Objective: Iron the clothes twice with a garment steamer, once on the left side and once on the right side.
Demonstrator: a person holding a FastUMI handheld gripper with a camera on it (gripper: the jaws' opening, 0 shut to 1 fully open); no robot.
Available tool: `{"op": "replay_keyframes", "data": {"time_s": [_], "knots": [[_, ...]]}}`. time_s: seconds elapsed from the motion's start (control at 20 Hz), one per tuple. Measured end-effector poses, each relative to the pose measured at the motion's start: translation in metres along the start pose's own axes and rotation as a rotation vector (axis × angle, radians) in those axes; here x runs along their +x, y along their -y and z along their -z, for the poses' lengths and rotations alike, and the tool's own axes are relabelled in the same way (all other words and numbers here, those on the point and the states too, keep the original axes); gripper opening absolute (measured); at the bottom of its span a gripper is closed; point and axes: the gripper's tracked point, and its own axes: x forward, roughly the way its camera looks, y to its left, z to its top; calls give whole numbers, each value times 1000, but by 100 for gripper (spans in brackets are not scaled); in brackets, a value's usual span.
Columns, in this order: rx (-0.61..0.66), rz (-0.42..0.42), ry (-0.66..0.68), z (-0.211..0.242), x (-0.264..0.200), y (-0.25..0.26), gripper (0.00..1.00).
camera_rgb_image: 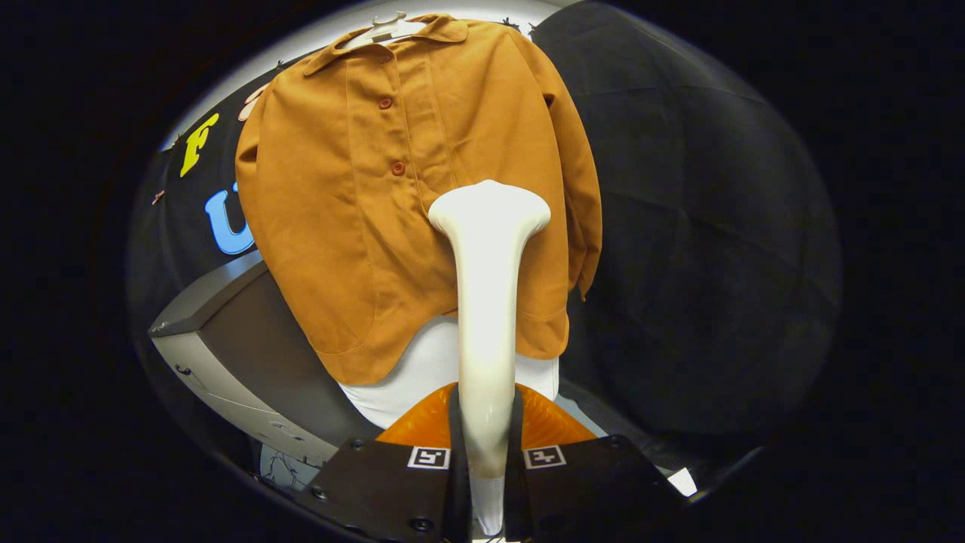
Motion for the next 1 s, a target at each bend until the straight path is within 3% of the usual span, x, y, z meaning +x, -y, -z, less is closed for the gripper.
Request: {"op": "replay_keyframes", "data": {"time_s": [0.4,0.55,0.7,1.0], "knots": [[2,41,-73,45,-38,2,20],[19,40,-53,43,-59,-5,20],[12,35,-26,30,-84,-18,20],[0,-8,109,-37,-137,-63,20]]}}
